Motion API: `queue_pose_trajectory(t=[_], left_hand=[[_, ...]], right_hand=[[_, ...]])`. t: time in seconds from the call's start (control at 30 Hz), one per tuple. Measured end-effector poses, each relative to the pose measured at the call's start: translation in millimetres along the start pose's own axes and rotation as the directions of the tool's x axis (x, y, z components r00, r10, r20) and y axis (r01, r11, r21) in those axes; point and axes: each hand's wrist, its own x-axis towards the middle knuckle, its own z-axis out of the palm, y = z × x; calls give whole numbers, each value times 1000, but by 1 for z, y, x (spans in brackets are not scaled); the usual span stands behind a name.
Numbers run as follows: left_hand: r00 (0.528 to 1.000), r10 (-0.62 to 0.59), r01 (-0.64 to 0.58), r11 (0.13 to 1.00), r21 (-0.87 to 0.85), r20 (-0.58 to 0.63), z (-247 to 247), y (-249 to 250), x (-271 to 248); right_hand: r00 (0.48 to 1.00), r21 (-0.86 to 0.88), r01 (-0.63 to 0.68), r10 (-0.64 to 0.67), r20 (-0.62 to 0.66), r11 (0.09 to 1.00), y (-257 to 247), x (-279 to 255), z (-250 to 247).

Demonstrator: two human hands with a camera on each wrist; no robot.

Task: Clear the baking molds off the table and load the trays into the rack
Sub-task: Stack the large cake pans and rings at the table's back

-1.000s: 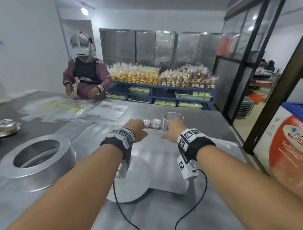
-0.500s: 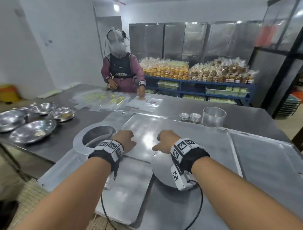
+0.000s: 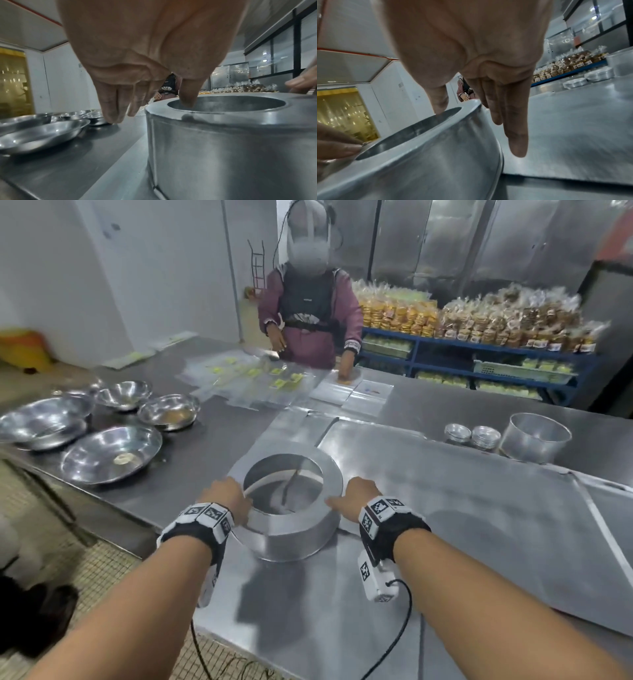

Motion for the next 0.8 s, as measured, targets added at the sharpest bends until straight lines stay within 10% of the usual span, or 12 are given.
queue_pose_trajectory(t=[0.57, 0.8], left_hand=[[991, -121, 133, 915, -380, 57, -11, -4, 29], [984, -174, 114, 731, -672, -23, -30, 20, -12]], right_hand=[[959, 208, -170, 211, -190, 963, -25, 25, 29], [908, 354, -63, 201, -368, 933, -6, -2, -3]])
